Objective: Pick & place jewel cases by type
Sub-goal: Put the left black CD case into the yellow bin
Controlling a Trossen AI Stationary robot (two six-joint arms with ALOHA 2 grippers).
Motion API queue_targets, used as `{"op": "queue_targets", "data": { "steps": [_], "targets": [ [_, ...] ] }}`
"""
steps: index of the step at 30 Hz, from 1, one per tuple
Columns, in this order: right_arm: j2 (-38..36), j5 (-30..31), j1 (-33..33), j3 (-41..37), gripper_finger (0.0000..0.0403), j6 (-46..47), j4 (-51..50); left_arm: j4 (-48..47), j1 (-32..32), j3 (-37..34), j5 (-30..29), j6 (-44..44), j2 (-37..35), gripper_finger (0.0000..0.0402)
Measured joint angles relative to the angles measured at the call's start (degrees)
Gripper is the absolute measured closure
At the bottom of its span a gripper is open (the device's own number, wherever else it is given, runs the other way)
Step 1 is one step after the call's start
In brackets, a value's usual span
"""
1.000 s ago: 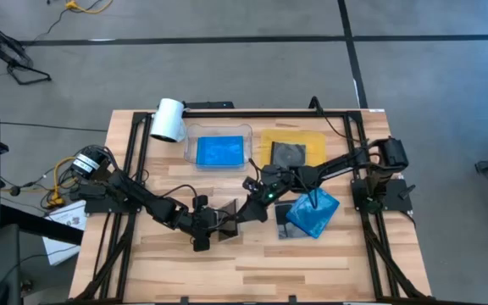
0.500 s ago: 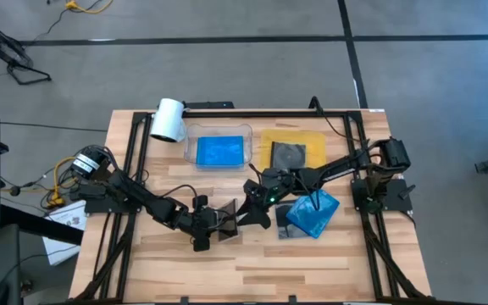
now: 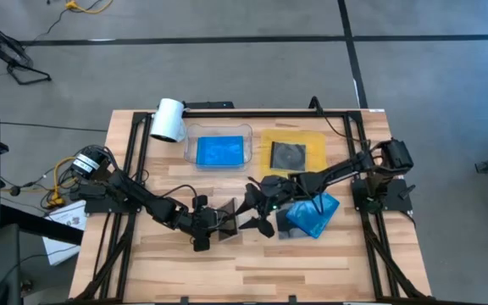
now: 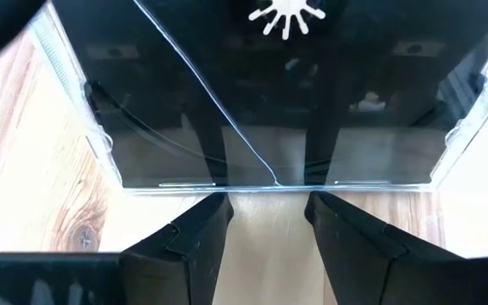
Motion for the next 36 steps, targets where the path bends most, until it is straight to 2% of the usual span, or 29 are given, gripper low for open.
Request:
{"op": "queue_targets", "data": {
  "steps": [4,9,11,20,26,36],
  "targets": [
    [-0.06,6.52,1.51,0.0,0.0152,-6.29,-0.5,0.15,0.02,0.0,0.0,-0.02,0.01,0.023],
    [0.19,18.34,2.63,-0.21,0.0152,-11.94,-2.7,0.16,0.02,0.0,0.0,0.03,0.02,0.023],
    [0.75,20.21,2.15,-0.61,0.0152,-12.11,-5.08,0.15,0.02,0.0,0.0,0.04,0.02,0.023],
    [0.87,17.72,2.48,0.31,0.0152,-6.78,-11.93,0.17,0.02,-0.02,-0.22,0.11,0.02,0.023],
    [0.36,15.79,2.52,2.55,0.0154,-5.96,-10.82,0.17,0.02,-0.02,-0.31,0.11,0.02,0.023],
    [0.16,12.96,2.98,3.4,0.0179,-1.56,-14.48,0.12,0.02,-0.02,-0.51,0.11,0.02,0.023]
  ]
}}
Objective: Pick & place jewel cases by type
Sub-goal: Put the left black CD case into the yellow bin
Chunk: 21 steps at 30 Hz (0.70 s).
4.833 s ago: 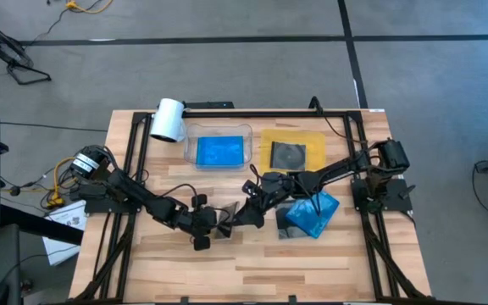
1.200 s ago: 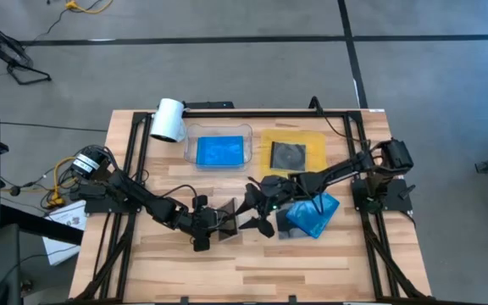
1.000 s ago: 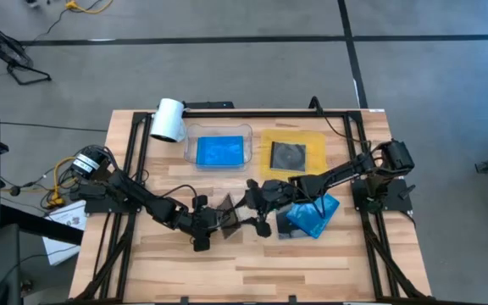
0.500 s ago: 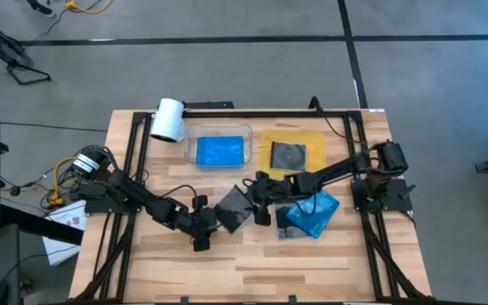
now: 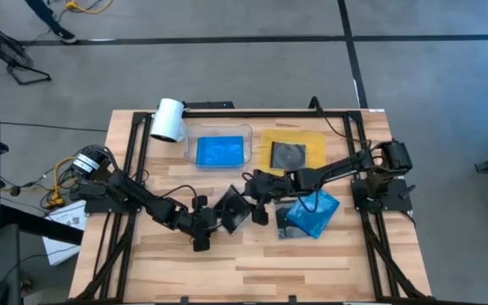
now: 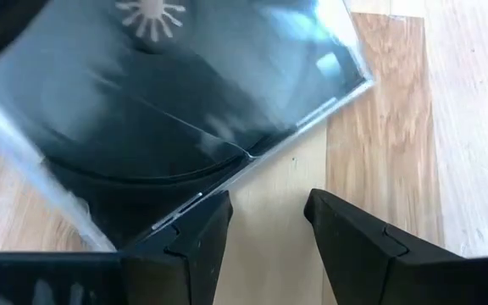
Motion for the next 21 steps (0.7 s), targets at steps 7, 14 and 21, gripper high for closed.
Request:
{"op": "queue_targets", "data": {
  "steps": [7,14,21],
  "targets": [
    [1.55,-9.26,1.34,0.21,0.0189,4.21,-3.88,0.16,0.0,0.0,-0.62,0.24,0.12,0.023],
    [2.43,-8.56,2.25,-0.04,0.0193,6.11,-1.64,0.76,0.08,-0.02,-1.43,0.25,0.26,0.023],
    [2.27,-7.82,1.74,-0.09,0.0191,9.52,-3.66,0.9,0.09,-0.02,-1.5,0.2,0.24,0.023]
  ]
}}
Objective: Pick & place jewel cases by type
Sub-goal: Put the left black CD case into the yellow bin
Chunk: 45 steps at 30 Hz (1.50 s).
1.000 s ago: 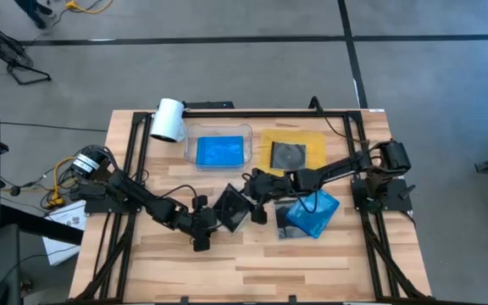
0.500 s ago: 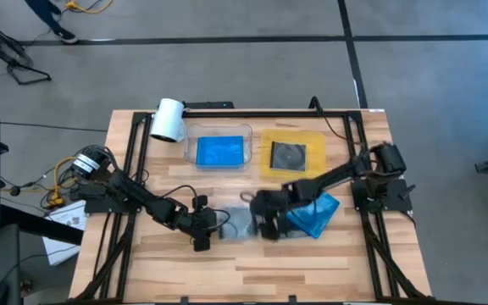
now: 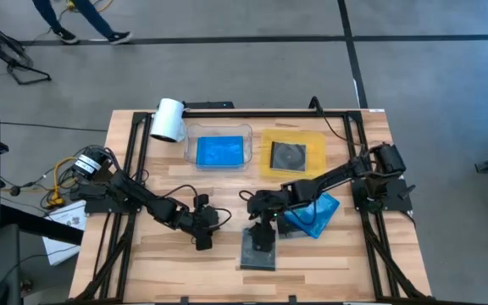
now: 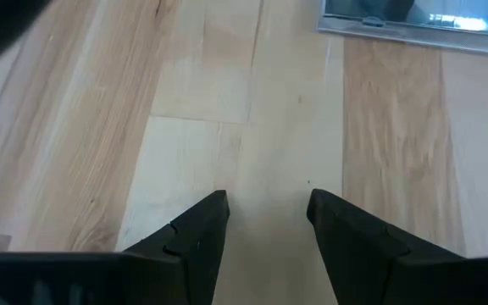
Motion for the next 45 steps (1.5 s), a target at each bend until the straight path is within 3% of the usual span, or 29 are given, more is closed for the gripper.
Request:
{"op": "queue_targets", "data": {
  "steps": [7,15,33,45],
  "targets": [
    [-1.4,0.5,3.33,-0.06,0.0197,-1.56,-7.82,-0.07,0.0,0.02,0.55,-0.02,-0.02,0.023],
    [-1.86,2.47,8.6,0.02,0.021,1.74,-9.2,-0.04,0.0,0.02,0.52,-0.01,-0.02,0.023],
    [-4.22,18.24,22.3,-0.02,0.022,19.54,-20.59,0.52,-0.04,0.02,0.38,0.04,-0.04,0.023],
    [-1.46,19.23,23.29,0.11,0.0233,20.16,-18.27,2.14,-0.07,-0.02,0.69,0.59,-0.02,0.023]
  ]
}}
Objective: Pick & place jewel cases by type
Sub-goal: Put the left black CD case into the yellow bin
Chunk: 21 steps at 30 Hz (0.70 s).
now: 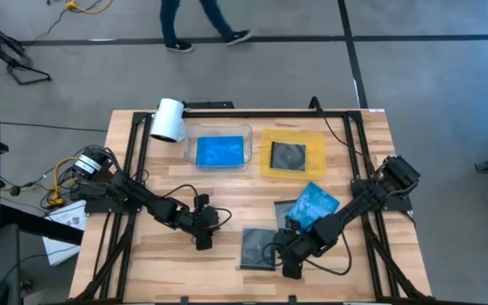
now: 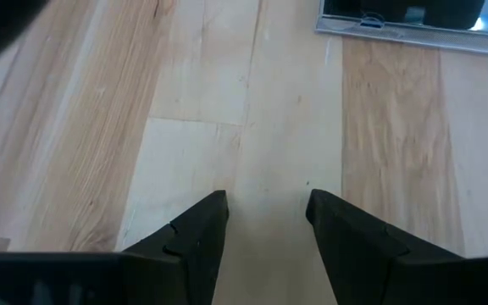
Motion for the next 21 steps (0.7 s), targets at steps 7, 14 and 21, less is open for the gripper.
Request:
{"op": "queue_targets", "data": {
  "steps": [7,14,21],
  "targets": [
    [2.2,-1.03,0.63,-0.53,0.0239,1.9,0.64,1.08,-0.31,-0.04,0.88,1.21,0.0,0.0231],
    [3.41,-0.35,0.23,-0.46,0.0239,0.1,2.84,4.59,-0.94,-0.08,4.06,3.22,0.24,0.0231],
    [3.65,-0.76,-2.6,-0.49,0.0237,-3.74,6.0,11.17,-1.59,-0.05,13.52,7.0,0.26,0.0231]
  ]
}}
